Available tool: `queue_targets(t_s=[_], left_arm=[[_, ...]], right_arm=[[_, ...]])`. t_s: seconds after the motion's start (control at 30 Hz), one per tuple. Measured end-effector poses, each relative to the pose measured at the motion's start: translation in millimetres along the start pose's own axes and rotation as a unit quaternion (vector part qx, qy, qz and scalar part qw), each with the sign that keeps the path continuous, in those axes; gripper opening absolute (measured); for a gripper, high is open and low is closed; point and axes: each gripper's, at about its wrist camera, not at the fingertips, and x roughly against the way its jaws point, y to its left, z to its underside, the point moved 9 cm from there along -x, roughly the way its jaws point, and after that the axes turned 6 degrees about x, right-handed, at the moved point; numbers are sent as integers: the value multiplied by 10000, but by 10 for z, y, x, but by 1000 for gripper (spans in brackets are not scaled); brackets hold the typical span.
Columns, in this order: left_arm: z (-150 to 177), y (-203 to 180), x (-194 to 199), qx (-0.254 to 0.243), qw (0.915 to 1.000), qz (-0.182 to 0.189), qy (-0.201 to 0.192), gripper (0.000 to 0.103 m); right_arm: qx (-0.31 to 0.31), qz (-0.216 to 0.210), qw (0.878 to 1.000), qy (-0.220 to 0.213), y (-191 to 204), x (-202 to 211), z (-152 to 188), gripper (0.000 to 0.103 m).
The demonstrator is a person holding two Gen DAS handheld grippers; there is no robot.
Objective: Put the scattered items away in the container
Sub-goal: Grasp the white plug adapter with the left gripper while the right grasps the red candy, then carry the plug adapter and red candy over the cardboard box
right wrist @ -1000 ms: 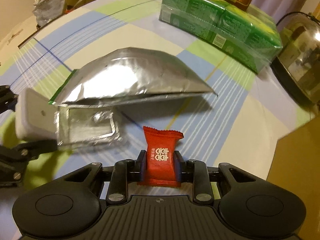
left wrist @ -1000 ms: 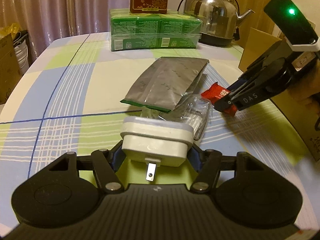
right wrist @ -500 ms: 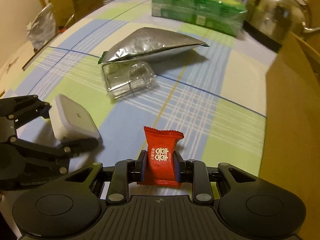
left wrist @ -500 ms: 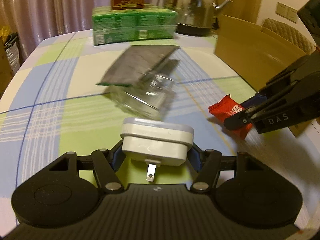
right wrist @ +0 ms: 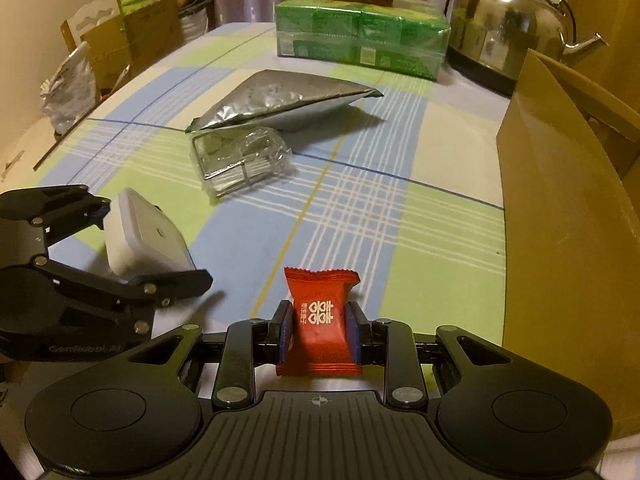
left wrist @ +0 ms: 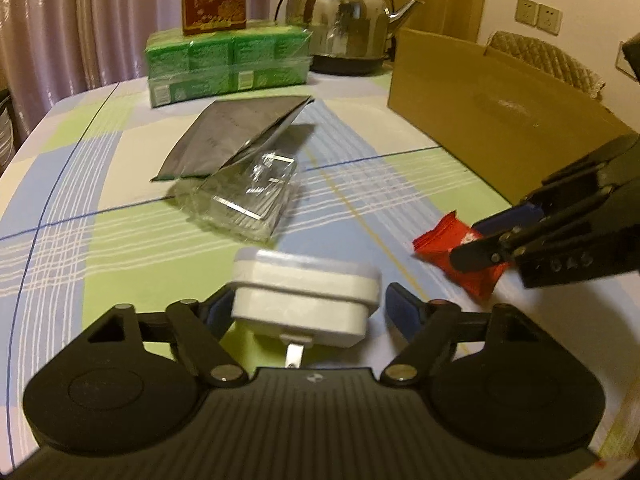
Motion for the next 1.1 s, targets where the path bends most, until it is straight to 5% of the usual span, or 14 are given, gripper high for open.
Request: queue_targets(t_s=[0.07,0.23,0.5,1.1], left_arm=[[-7,-15,-16,-96,10000,-9,-4,62],[2,-30,-12,-214,9998,-15,13,62],[-45,-77,87,-887,9954,-142,-337,67],[-47,-55,67,-513,9984,165,-197,61]], right_arm=[[14,1,10000,1,-7,-17,9,27],[-18,81,9999,67,-37,-76,75,42],[-138,57,9999,31,-56,-78,113,42],[-210,34,9998,-19,-87,-83,101,42]])
